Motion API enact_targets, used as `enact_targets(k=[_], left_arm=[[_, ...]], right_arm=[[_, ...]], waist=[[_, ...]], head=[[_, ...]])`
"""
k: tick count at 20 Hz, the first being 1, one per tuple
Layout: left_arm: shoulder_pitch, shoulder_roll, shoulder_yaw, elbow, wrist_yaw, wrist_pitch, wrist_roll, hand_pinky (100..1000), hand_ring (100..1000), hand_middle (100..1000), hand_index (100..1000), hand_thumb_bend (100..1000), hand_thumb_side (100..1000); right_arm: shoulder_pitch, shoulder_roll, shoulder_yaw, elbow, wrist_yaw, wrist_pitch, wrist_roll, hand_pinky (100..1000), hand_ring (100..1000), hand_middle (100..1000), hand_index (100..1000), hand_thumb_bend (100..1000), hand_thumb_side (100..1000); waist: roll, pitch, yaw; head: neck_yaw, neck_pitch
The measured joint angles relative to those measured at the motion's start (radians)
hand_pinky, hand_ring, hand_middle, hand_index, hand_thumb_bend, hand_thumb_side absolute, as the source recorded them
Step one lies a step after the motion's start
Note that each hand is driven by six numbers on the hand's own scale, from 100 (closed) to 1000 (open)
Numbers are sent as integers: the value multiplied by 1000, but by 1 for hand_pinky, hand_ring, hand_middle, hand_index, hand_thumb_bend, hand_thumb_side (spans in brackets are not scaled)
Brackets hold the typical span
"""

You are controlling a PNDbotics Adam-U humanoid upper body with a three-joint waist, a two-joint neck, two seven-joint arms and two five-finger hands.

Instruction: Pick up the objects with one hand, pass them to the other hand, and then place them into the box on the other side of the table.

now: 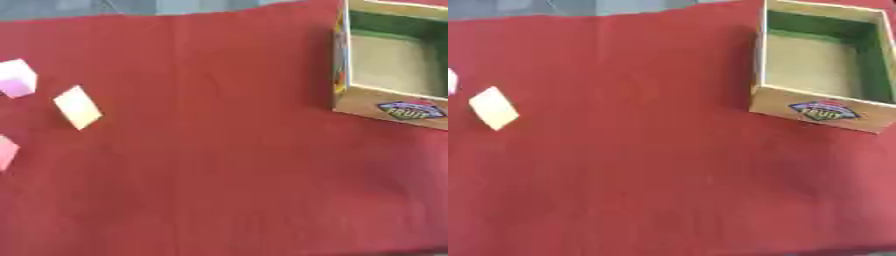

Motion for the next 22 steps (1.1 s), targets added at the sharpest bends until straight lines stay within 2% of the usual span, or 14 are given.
enact_targets(k=[2,6,14,17,22], left_arm=[[0,6,1,7,-1,4,-5,722,696,651,799,447,475],[1,21,7,20,-2,10,-15,721,696,652,799,413,552],[-10,60,5,42,0,20,-32,737,713,672,814,449,495],[-22,108,-11,58,-18,34,-100,751,723,667,818,483,460],[-62,221,-42,100,-78,49,-279,765,740,679,824,549,385]], right_arm=[[0,0,0,0,4,0,1,915,1000,858,957,100,592],[0,2,0,0,9,1,3,918,1000,861,954,100,593],[0,18,1,0,30,15,-1,921,1000,862,955,100,598],[0,18,2,0,36,19,-2,922,1000,860,954,100,597],[1,17,6,0,39,25,-4,922,1000,859,953,100,594]], waist=[[1,0,0],[3,0,0],[9,0,-3],[10,0,-4],[15,-7,-1]], head=[[0,0],[-4,4],[3,10],[22,17],[60,27]])
